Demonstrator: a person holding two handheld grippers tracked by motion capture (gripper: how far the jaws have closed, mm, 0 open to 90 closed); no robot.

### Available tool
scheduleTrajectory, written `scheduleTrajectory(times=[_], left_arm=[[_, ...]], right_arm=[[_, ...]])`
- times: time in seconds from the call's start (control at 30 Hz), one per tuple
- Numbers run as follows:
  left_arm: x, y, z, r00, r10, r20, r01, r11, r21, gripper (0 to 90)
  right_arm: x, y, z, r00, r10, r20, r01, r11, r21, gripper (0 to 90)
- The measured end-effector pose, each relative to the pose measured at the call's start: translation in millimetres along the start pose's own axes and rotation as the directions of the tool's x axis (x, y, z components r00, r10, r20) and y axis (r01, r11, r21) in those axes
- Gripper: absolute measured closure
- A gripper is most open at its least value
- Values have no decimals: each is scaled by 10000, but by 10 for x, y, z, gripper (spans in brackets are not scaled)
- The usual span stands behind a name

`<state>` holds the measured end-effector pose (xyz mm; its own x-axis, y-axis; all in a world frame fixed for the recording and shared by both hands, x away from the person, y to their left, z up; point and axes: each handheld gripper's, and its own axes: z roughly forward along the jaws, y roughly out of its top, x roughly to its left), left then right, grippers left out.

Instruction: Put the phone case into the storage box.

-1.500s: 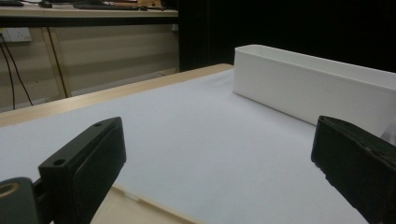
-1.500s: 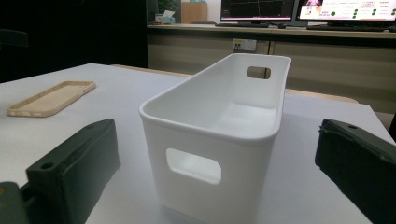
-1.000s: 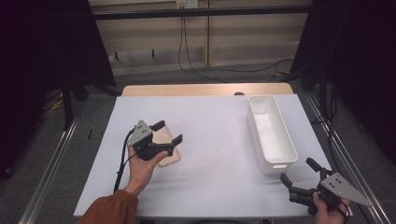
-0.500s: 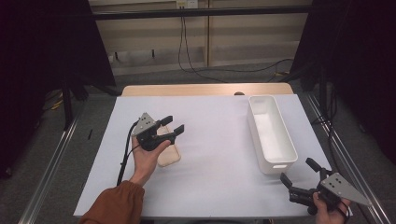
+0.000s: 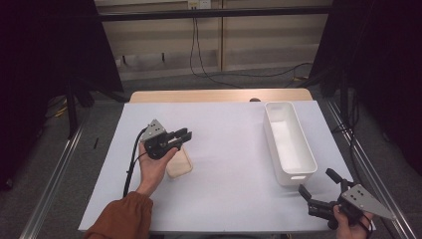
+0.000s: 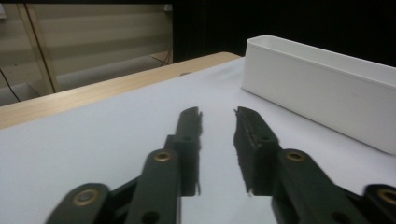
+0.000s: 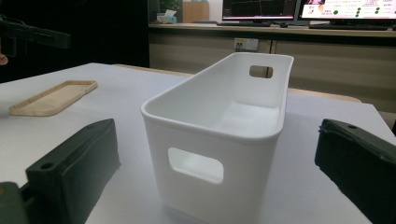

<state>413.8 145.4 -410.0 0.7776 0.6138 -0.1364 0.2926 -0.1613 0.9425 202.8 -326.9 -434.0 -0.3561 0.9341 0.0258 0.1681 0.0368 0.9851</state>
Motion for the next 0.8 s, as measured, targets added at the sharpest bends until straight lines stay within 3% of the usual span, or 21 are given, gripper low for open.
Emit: scheduleTrajectory(times=[0.23,0.3,0.33,0.4,0.43,0.53,0.63,0.7,0.8], left_arm=[[-19,40,27,9990,-102,433,82,9990,451,894],[-20,45,29,9988,-147,472,123,9987,503,900],[-29,62,51,9977,-238,627,185,9964,831,900],[-37,70,66,9976,-166,667,99,9951,987,900],[-44,87,85,9974,-210,689,118,9914,1306,900],[-36,119,125,9968,-171,777,46,9872,1592,900],[-23,153,161,9977,-81,670,-63,9772,2123,900],[-12,158,186,9966,-377,727,199,9726,2316,900],[-9,166,224,9963,-391,766,165,9608,2769,900]], right_arm=[[3,1,2,10000,-13,-3,13,10000,14,0],[2,1,2,10000,-11,0,11,10000,13,0],[1,1,0,10000,0,-2,0,10000,0,0],[-1,1,0,10000,0,8,0,10000,3,0],[-1,1,0,10000,-1,7,1,10000,3,0],[1,1,3,10000,-4,-8,4,10000,14,0],[1,2,2,10000,3,-17,-3,10000,2,0],[-2,0,2,10000,-6,-10,6,10000,9,0],[0,-1,3,10000,-3,-26,3,10000,17,0]])
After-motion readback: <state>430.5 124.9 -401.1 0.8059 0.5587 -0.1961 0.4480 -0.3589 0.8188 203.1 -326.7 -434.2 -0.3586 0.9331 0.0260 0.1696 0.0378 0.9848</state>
